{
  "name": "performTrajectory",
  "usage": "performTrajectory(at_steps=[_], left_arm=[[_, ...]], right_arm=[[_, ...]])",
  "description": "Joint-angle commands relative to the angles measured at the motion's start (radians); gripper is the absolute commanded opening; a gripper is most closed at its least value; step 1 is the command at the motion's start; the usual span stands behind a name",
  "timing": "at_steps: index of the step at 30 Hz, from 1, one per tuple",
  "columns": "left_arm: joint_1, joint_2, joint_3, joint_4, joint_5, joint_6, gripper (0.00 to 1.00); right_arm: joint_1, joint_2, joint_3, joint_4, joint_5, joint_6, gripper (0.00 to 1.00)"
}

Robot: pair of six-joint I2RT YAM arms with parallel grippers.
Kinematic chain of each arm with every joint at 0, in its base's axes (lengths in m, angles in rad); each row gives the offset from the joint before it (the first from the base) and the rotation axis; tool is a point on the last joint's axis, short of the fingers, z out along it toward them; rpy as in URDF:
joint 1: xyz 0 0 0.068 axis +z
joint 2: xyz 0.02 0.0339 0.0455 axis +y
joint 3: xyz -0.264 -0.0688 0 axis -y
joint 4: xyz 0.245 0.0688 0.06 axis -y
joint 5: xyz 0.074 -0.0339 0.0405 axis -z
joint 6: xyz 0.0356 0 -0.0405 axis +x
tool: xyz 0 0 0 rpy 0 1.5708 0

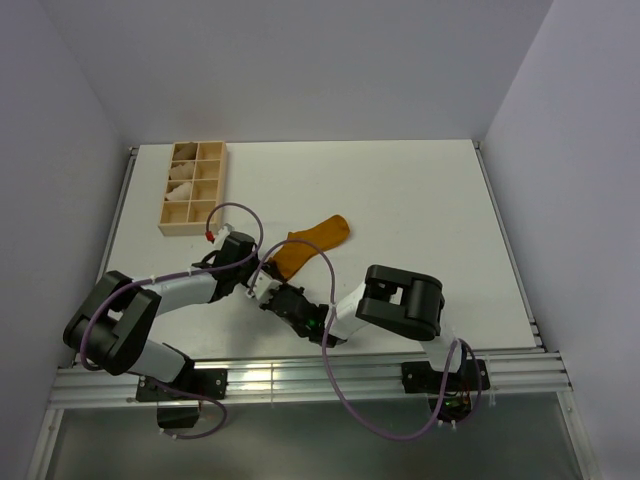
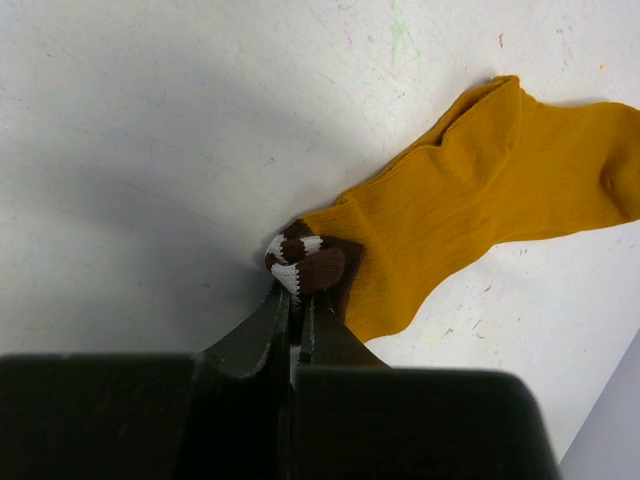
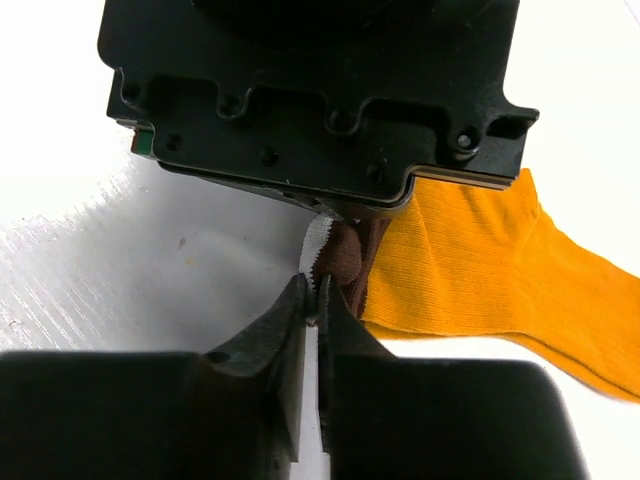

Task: Roll the socks
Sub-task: Roll the sock at the center of the board.

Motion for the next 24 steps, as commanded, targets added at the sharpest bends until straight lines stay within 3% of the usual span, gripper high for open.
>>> performTrajectory(at_steps=[1,5,8,12,18,24], left_arm=[[-0.005,-0.015,0.005,-0.028,0.031,0.014,0.07],[-0.005,-0.021,0.002,-0.022,0.033,0.008,0.13],[-0.003,-0.035,-0.004,-0.022,0.026,0.004,0.24],[0.000,-0.073,-0.023,-0.013,0.010,-0.004,0.48],[0.012,-0.168,-0.072,0.003,-0.030,-0.027,0.67],[0.025,-0.279,-0.128,0.015,-0.090,-0.046,0.71]], right_arm=[[-0.008,0.017,-0.004,-0.075,-0.036,0.069,0.02],[-0.011,0.014,-0.007,-0.086,-0.054,0.091,0.00],[-0.020,0.005,-0.007,-0.103,-0.085,0.121,0.00],[-0.045,-0.018,-0.018,-0.117,-0.134,0.166,0.00],[-0.103,-0.048,-0.033,-0.141,-0.235,0.256,0.00],[-0.170,-0.068,-0.044,-0.176,-0.385,0.376,0.00]])
